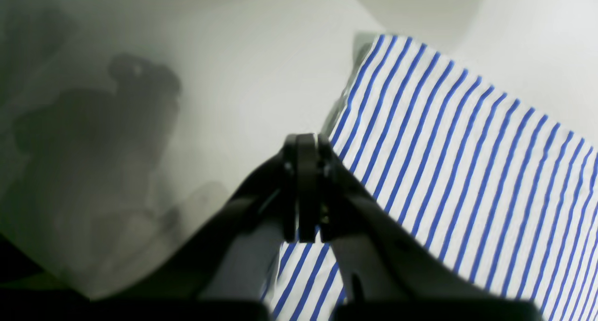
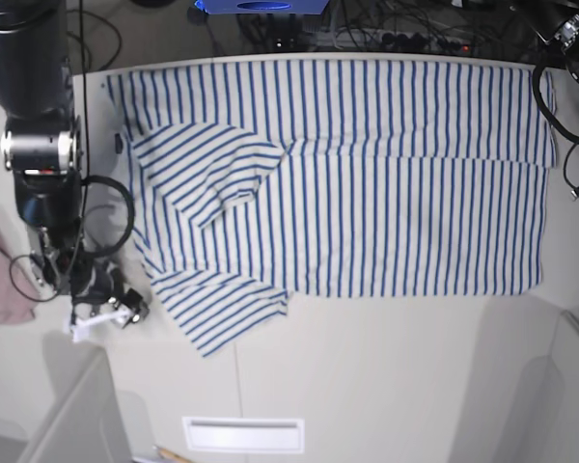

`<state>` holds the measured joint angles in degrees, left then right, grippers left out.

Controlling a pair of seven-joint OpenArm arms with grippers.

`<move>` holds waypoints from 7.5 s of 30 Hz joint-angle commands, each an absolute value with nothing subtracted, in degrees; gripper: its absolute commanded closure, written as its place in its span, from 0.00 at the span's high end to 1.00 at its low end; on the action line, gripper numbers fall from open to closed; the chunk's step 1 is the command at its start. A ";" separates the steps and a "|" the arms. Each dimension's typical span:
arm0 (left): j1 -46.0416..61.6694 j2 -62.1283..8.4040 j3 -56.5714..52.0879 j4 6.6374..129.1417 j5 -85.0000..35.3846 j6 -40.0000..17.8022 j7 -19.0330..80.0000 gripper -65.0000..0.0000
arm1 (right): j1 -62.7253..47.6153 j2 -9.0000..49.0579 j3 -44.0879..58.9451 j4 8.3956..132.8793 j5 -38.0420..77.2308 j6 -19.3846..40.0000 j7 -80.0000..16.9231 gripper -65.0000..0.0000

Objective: Fold the T-shirt properly
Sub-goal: 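Release the shirt and move the right gripper to the hem corner, then grasp the hem corners with both grippers, then fold the hem up toward the collar edge with both grippers, then release the hem and reposition both grippers on the folded edge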

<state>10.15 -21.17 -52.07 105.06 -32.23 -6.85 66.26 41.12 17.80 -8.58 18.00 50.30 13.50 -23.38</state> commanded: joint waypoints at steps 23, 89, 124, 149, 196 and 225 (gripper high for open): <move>9.19 -22.55 -52.35 102.81 -32.57 -6.99 65.10 0.00 | 43.03 13.93 -17.19 18.51 50.59 19.82 -23.96 0.36; -37.58 -28.88 4.70 25.45 -32.57 -6.99 24.57 0.00 | 43.03 13.23 -16.66 18.59 41.19 19.65 -21.23 0.00; -18.59 -31.16 -7.34 62.20 -32.92 -6.99 32.75 0.00 | 20.26 18.77 -5.49 66.15 41.54 10.86 -27.47 0.00; 4.53 -31.25 -22.46 87.52 -33.01 -7.08 38.55 0.00 | -0.40 12.70 17.27 97.71 41.63 10.86 -49.89 0.00; 25.54 -31.52 -27.38 97.36 -32.48 -7.08 38.64 0.00 | -25.63 7.52 24.92 113.98 45.05 10.95 -56.13 0.00; 27.65 -28.88 -25.19 97.98 -15.78 -7.08 38.55 0.00 | -27.21 6.20 23.52 113.98 37.67 11.30 -56.22 0.00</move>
<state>27.64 -27.79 -24.67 97.01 -16.29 -7.51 39.66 -27.16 5.74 23.51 112.88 36.95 10.94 -56.99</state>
